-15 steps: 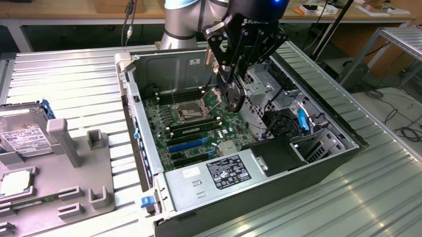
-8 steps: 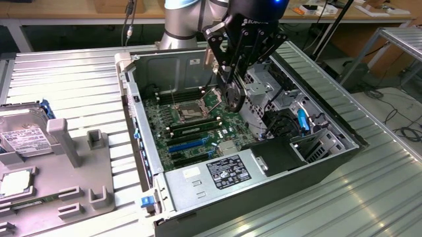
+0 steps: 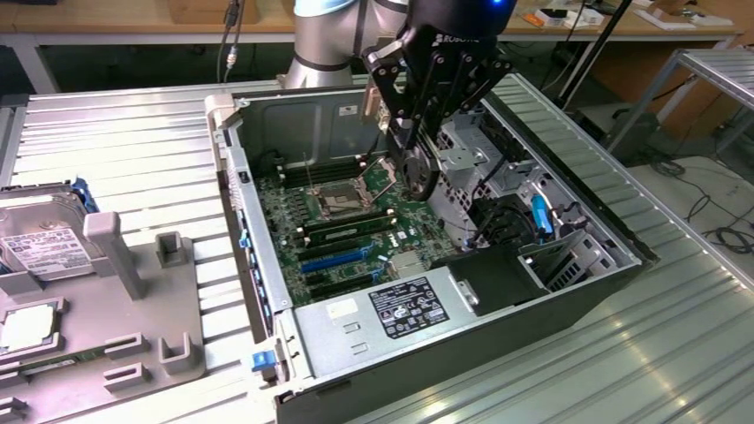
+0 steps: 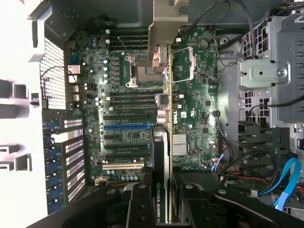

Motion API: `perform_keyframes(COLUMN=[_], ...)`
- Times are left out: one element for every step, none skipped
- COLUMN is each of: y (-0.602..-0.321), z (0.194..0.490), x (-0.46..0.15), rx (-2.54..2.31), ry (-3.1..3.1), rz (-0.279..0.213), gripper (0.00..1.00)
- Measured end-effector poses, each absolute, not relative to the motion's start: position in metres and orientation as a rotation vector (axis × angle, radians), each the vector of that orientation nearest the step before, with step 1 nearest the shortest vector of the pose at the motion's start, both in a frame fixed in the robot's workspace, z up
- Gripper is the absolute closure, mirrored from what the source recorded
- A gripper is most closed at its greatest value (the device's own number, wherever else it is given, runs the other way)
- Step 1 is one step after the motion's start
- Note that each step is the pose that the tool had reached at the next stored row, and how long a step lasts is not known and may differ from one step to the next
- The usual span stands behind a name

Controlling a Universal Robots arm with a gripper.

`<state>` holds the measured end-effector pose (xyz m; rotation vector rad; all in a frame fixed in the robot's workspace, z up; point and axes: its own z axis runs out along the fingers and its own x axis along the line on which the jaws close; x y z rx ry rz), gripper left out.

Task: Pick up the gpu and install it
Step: 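Insert the gpu into the slot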

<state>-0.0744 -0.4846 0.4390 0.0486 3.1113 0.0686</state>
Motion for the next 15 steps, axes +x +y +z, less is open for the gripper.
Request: perform_keyframes(y=[-0.4846,-0.4846,-0.4846,-0.4846,-0.4846,-0.4846,-0.4846,-0.4846,-0.4846,-0.4846,-0.4846,-0.4846,-0.4846,-0.4846,-0.4846], z=[0.439,0.439,0.439,0.4391,0.439,0.439,0.439,0.439,0.439,0.439,0.439,0.439,0.439,0.439,0.439], x=[-0.0744,-0.0744,-0.0744,-0.0744,-0.0744,-0.0744,-0.0744,-0.0744,-0.0743,-0.0743,-0.0743,-0.0742,-0.0742,-0.0742,-0.0742], rx=[0.035,0.027,0.02,0.013,0.005,-0.002,-0.008,-0.024,-0.035,-0.042,-0.053,-0.062,-0.079,-0.088,-0.097], ry=[3.112,3.112,3.112,3.112,3.112,3.112,3.112,3.113,3.113,3.113,3.113,3.113,3.113,3.112,3.112], rz=[0.069,0.069,0.069,0.069,0.069,0.069,0.07,0.07,0.07,0.07,0.07,0.07,0.071,0.071,0.071], gripper=[0.73,0.73,0.73,0.73,0.73,0.73,0.73,0.73,0.73,0.73,0.73,0.73,0.73,0.73,0.73])
